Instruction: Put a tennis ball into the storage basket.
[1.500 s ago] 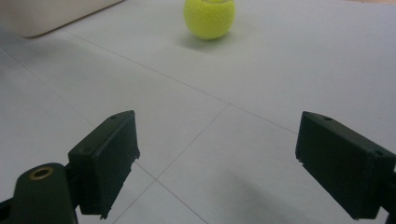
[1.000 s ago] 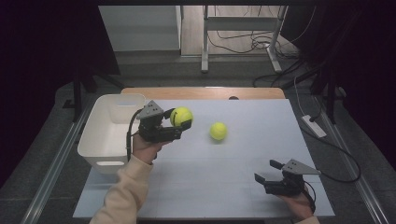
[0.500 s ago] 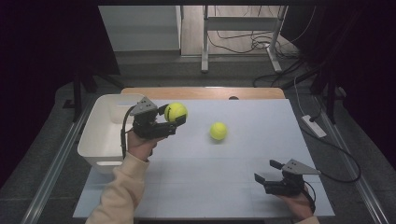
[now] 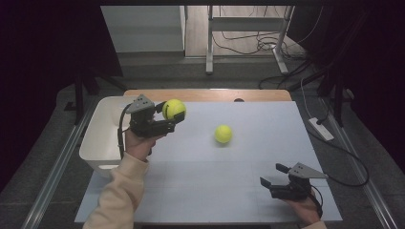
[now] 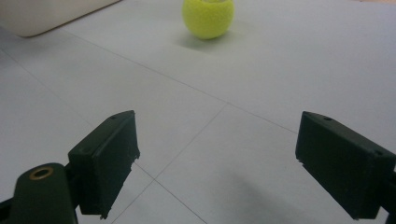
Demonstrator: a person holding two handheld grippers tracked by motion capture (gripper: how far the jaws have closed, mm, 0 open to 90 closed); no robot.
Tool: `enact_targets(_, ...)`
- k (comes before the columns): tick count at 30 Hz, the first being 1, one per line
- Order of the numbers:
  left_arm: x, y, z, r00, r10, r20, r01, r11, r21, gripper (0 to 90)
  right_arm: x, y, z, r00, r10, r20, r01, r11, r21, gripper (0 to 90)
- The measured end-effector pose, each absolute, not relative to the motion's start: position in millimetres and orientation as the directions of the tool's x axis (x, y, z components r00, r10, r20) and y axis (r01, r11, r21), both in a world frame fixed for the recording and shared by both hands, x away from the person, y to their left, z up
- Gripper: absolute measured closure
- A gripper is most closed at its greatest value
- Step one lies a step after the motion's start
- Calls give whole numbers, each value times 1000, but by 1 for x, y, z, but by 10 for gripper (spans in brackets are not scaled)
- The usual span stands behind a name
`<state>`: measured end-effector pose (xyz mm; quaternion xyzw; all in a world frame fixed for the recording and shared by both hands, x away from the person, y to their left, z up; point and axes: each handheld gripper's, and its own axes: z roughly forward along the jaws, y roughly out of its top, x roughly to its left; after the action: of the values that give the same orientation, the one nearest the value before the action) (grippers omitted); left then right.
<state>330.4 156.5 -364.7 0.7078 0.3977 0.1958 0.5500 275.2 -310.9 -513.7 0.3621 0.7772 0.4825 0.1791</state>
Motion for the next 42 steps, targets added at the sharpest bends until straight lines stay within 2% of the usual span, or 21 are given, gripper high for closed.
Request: enact_targets(42,359,206,-363,462,870,-170,404,-36,914,270,276,-312,-513,-668,740,82,392,256,883,129)
